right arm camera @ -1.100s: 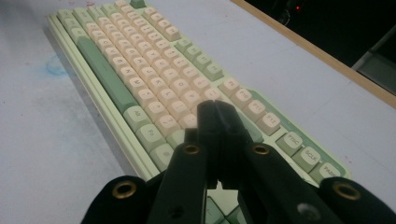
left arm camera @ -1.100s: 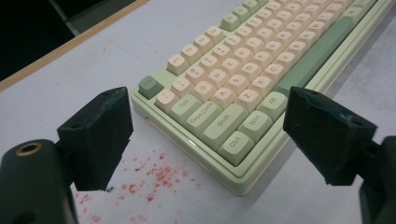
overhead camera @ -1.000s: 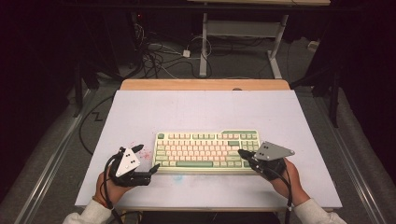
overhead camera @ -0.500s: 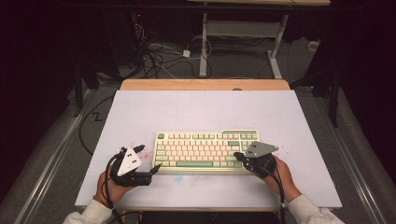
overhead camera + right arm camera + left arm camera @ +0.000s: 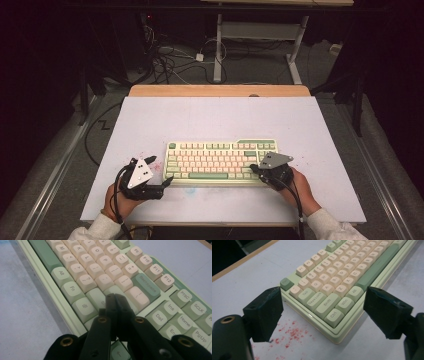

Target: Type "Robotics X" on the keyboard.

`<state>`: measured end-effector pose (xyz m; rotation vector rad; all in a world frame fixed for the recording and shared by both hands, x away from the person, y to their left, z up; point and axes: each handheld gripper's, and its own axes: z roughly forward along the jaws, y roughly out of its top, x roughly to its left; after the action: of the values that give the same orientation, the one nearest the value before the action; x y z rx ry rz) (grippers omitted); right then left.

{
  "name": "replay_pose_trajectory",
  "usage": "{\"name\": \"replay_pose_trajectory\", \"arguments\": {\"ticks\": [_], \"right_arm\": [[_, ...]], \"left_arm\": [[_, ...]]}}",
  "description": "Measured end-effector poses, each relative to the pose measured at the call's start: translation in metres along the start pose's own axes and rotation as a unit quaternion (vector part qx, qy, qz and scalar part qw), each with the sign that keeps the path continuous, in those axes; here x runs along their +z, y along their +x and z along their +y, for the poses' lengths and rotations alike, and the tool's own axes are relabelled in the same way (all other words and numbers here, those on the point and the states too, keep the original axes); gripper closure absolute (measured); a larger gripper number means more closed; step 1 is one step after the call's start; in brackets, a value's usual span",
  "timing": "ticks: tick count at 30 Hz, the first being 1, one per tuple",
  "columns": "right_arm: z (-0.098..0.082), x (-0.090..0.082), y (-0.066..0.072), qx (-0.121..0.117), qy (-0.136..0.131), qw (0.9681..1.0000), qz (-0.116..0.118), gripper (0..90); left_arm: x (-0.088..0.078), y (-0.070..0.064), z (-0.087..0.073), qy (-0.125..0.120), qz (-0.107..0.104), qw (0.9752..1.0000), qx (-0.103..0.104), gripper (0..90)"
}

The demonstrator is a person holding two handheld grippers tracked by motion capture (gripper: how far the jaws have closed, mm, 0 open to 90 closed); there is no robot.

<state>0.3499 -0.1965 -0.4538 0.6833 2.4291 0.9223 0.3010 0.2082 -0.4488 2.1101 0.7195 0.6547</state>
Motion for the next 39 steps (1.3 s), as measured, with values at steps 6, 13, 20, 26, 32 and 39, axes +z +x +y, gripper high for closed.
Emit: {"name": "replay_pose_trajectory", "arguments": {"ticks": [6, 13, 20, 26, 32, 39], "right_arm": [[0.000, 0.001, -0.001, 0.003, 0.002, 1.0000, 0.002, 90.0], [0.001, 0.001, 0.000, 0.002, 0.003, 1.0000, 0.001, 90.0], [-0.001, 0.001, 0.000, 0.002, -0.001, 1.0000, 0.001, 90.0], [-0.001, 0.001, 0.000, 0.001, -0.001, 1.0000, 0.001, 90.0], [-0.001, 0.001, 0.000, 0.002, 0.000, 1.0000, -0.001, 90.0], [-0.001, 0.001, 0.000, 0.000, -0.002, 1.0000, -0.001, 90.0]], "left_arm": [[0.005, 0.002, 0.007, 0.006, -0.005, 0.9999, -0.006, 16.1], [0.014, 0.008, 0.025, 0.003, -0.025, 0.9996, -0.013, 16.3], [0.021, 0.012, 0.037, 0.002, -0.035, 0.9993, -0.015, 17.4], [0.027, 0.014, 0.045, -0.005, -0.044, 0.9989, -0.017, 22.7], [0.034, 0.014, 0.052, -0.001, -0.058, 0.9982, -0.013, 45.1], [0.044, 0.015, 0.054, 0.022, -0.057, 0.9980, -0.013, 86.0]]}}
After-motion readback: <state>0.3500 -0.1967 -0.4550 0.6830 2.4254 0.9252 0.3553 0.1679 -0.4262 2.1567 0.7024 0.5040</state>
